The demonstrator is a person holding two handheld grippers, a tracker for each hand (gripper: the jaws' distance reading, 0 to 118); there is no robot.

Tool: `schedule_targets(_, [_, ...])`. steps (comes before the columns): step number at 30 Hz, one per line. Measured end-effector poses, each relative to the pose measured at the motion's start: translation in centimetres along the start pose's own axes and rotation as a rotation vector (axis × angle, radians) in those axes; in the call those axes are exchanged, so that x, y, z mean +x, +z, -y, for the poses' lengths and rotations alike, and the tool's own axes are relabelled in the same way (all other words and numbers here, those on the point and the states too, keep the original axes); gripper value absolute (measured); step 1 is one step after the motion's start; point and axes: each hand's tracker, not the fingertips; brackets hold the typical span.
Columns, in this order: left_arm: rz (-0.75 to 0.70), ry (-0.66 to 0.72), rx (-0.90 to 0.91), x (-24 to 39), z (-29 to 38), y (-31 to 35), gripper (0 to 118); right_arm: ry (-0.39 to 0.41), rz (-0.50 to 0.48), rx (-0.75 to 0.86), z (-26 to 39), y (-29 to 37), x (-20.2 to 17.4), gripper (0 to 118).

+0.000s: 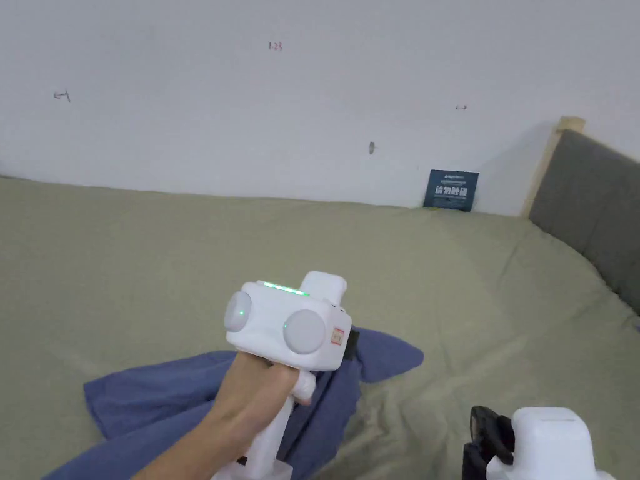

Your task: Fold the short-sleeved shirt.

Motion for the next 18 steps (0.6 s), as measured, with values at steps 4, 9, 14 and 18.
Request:
schedule_targets(4, [-0.001, 0.034, -0.110, 0.3, 3.0, -5.5, 33, -0.029, 0.018, -0.044, 1.2, -1.8, 1.1, 1])
schedule_targets(9, [0.002, 0.136, -0.076, -1.6, 6.1, -4.6, 113, -0.047, 0.018, -0.063, 1.8, -2.4, 1.3, 1])
schedule_targets(14, [-0.157, 0.075, 0.139, -2.2, 7.0, 5.8, 107, -0.056, -0.012, -0.006, 0.9, -1.1, 0.5, 1])
schedule_targets(18, [-0.311, 0.140, 0.376, -3.4, 10.7, 16.3, 65, -0.058, -0.039, 0.036, 0.1, 0.8, -0.8, 1])
